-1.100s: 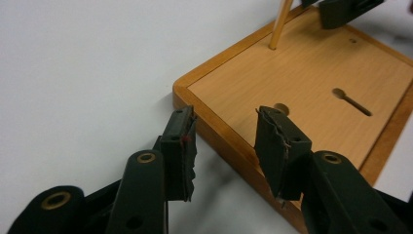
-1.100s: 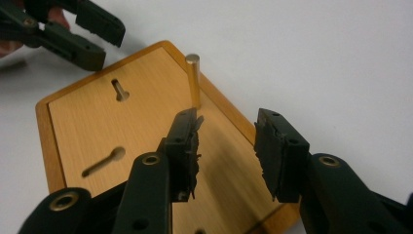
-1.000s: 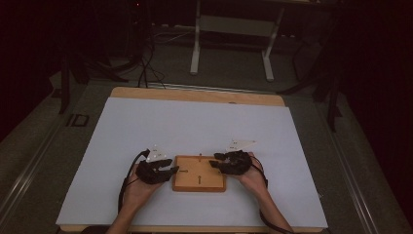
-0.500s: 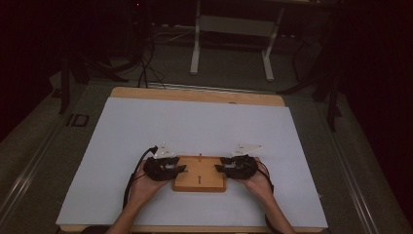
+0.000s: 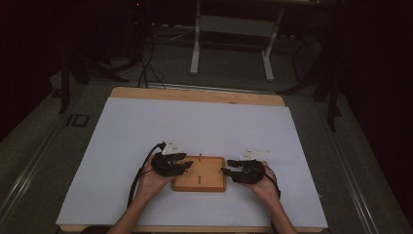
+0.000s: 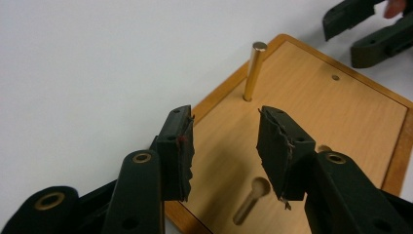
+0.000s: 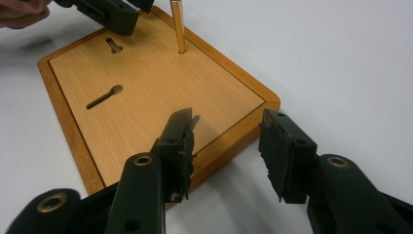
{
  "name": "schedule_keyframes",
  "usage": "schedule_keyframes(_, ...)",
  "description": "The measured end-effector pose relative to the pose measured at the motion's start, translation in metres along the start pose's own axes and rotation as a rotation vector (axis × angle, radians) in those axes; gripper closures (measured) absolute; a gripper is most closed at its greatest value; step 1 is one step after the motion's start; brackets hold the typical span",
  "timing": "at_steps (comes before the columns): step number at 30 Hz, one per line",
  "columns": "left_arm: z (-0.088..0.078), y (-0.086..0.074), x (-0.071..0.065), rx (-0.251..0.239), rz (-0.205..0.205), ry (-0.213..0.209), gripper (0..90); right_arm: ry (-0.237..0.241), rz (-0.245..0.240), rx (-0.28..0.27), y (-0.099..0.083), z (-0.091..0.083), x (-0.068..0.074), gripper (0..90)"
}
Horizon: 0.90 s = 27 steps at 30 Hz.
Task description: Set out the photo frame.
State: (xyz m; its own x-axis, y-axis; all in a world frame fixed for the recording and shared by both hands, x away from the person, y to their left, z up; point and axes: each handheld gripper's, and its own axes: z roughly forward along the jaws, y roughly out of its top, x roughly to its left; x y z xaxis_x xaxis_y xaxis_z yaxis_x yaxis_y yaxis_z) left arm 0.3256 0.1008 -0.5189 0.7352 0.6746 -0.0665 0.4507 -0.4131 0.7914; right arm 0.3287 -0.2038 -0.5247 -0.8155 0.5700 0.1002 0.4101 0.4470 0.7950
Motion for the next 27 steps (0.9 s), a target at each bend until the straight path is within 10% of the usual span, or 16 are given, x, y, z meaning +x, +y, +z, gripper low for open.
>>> schedule_keyframes(27, 0.019, 0.013, -0.006, -0.012, 0.046, -0.100, 68.6, 0.033, -0.004, -0.003, -0.007, -0.009, 0.006, 62.1)
